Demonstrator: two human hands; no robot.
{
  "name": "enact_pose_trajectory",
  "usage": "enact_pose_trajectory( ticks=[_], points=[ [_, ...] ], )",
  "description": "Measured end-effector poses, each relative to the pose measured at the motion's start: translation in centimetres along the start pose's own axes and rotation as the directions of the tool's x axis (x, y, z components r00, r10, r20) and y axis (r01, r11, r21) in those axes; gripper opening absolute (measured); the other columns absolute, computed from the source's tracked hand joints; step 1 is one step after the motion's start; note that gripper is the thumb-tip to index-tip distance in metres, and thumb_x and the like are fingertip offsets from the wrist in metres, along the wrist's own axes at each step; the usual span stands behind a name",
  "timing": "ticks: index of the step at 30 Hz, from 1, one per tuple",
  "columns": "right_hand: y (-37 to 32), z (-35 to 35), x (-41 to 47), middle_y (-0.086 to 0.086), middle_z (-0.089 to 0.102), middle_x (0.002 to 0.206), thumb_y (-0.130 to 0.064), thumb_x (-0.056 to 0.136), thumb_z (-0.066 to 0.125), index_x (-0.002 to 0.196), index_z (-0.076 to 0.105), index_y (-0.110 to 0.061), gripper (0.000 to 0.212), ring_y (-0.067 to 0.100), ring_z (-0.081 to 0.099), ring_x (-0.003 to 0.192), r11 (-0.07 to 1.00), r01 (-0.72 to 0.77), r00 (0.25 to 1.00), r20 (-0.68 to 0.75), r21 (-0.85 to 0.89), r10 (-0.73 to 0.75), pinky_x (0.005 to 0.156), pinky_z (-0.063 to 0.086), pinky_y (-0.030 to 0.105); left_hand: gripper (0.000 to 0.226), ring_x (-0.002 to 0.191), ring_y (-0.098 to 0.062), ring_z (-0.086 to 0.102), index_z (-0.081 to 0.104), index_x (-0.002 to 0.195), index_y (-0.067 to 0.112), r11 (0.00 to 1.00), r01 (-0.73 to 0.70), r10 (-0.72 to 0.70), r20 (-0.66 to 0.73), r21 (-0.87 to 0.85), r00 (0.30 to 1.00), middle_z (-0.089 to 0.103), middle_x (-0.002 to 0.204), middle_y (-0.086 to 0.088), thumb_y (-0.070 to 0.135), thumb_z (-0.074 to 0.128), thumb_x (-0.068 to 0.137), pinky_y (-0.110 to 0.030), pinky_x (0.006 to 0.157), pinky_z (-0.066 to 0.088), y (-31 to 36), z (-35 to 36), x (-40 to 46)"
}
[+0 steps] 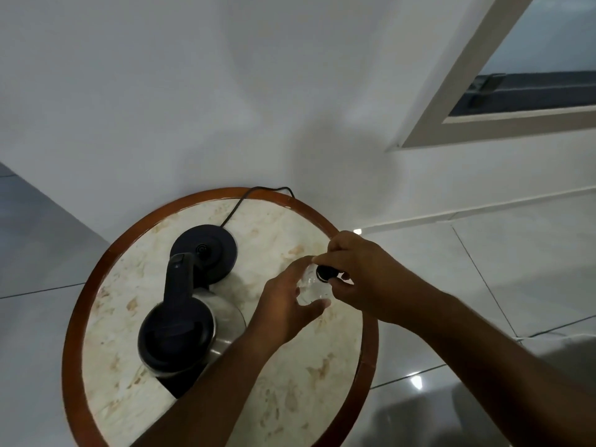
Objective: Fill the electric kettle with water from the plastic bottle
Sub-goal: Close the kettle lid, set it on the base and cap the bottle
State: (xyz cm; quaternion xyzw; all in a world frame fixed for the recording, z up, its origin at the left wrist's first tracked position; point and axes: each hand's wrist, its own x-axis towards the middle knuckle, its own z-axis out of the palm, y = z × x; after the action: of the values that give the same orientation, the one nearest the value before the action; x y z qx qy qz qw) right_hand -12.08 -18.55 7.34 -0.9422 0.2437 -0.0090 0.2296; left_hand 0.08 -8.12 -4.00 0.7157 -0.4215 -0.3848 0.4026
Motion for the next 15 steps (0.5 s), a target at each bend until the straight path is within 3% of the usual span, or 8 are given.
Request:
enact_pose_trajectory(
  ticks=[4,9,11,13,15],
  points=[
    [-0.4,-0.1,0.9,0.003,0.056,0.098,-0.019,0.089,0.061,0.11,0.066,-0.012,0.023,0.011,0.052,0.079,0.99,0.055,0.998,0.034,-0.131,-0.051,0.071,0.041,0.018,0.071,0.121,-0.017,0.058,0.044,0.134,0.043,1.0,0.001,-0.001,0.005,0.015,1.0,0.057,0.138,0.008,0.052,0.077,0.072,-0.031,0.095,0.052,-0.3,-0.1,0.3],
    [-1.0,0.2,2.4,0.006,0.066,0.087,-0.027,0.087,0.065,0.094,0.07,-0.01,0.019,0.005,0.044,0.069,0.954,0.068,0.997,0.058,-0.293,-0.053,0.067,0.043,0.022,0.075,0.12,-0.011,0.055,0.04,0.14,0.04,0.997,-0.004,0.001,0.044,0.077,0.999,0.054,0.142,0.009,0.057,0.072,0.075,-0.013,0.084,0.043,-0.4,-0.5,0.8],
    [-1.1,0.1,2.4,0.008,0.058,0.08,-0.028,0.086,0.065,0.084,0.065,-0.015,0.013,0.013,0.05,0.067,0.96,0.019,0.999,0.052,-0.281,-0.005,0.061,0.045,0.029,0.073,0.123,-0.015,0.056,0.04,0.141,0.039,0.996,-0.006,0.002,0.051,0.086,0.999,0.053,0.143,0.008,0.053,0.072,0.077,-0.018,0.088,0.044,-0.3,-0.5,0.9],
    [-1.1,0.0,2.3,0.003,0.044,0.073,-0.035,0.085,0.059,0.074,0.048,-0.018,0.023,0.018,0.045,0.062,0.958,-0.084,0.996,0.014,-0.273,0.091,0.051,0.037,0.032,0.073,0.124,-0.018,0.057,0.04,0.14,0.04,0.998,-0.004,0.001,0.049,0.06,0.999,0.053,0.143,0.008,0.051,0.073,0.077,-0.027,0.092,0.048,-0.2,-0.4,1.0],
    [-0.9,0.3,2.2,0.0,0.039,0.068,-0.039,0.085,0.057,0.071,0.044,-0.018,0.028,0.02,0.046,0.059,0.945,-0.124,0.992,-0.011,-0.302,0.126,0.048,0.033,0.032,0.072,0.124,-0.02,0.057,0.04,0.14,0.04,0.999,-0.008,0.006,0.048,0.05,0.999,0.054,0.143,0.008,0.048,0.075,0.077,-0.031,0.094,0.05,-0.1,-0.4,1.0]
  ],
)
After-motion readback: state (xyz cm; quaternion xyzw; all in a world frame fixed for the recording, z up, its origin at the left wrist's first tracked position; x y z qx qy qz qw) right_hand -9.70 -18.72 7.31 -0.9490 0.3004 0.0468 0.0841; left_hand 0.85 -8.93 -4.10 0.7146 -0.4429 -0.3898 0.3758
